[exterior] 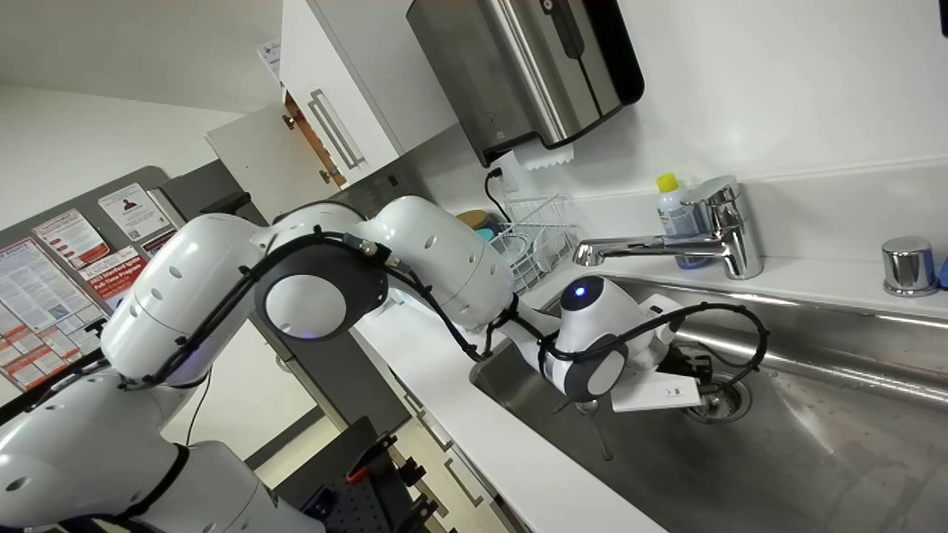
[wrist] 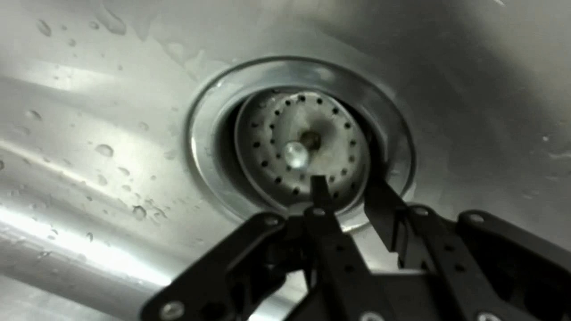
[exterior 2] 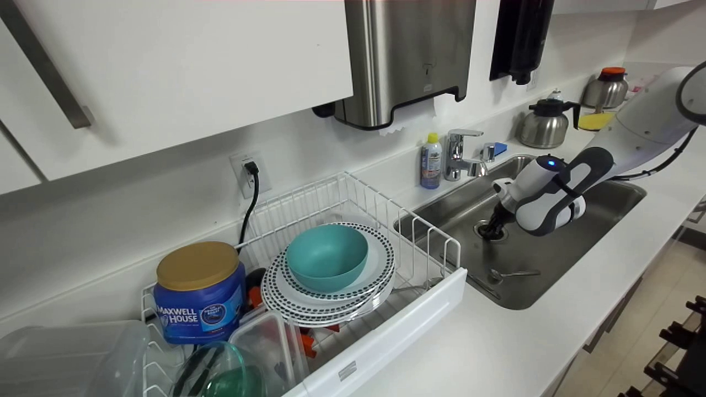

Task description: Put the silver object on the sink drain

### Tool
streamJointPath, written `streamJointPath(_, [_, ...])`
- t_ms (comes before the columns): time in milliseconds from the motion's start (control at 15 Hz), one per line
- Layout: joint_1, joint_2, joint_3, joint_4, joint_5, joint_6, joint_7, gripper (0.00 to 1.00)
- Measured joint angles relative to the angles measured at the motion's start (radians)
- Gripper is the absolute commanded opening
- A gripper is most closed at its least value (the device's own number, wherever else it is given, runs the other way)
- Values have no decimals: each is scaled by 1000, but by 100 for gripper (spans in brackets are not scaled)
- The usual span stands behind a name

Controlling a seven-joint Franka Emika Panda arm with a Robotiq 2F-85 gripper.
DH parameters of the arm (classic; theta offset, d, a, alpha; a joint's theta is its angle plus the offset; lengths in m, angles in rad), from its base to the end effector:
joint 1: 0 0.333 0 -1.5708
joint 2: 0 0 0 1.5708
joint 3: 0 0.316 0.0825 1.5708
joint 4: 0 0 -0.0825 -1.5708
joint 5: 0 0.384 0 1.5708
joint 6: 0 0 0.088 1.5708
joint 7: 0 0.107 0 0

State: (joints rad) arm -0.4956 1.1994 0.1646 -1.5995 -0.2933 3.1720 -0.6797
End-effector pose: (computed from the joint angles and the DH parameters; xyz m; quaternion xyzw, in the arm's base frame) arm 0.6237 -0.2004 -0.0207 0.9476 0.2469 0.1937 0.0602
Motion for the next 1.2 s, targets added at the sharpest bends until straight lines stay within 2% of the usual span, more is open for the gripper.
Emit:
streamJointPath(333, [-24,-13,43,-12,0,2,0,99])
streamJointPath(600, [-41,-61,67,-65,0,3,2,100])
streamJointPath(1200, [-53,-220,62,-249,2,2,81,100])
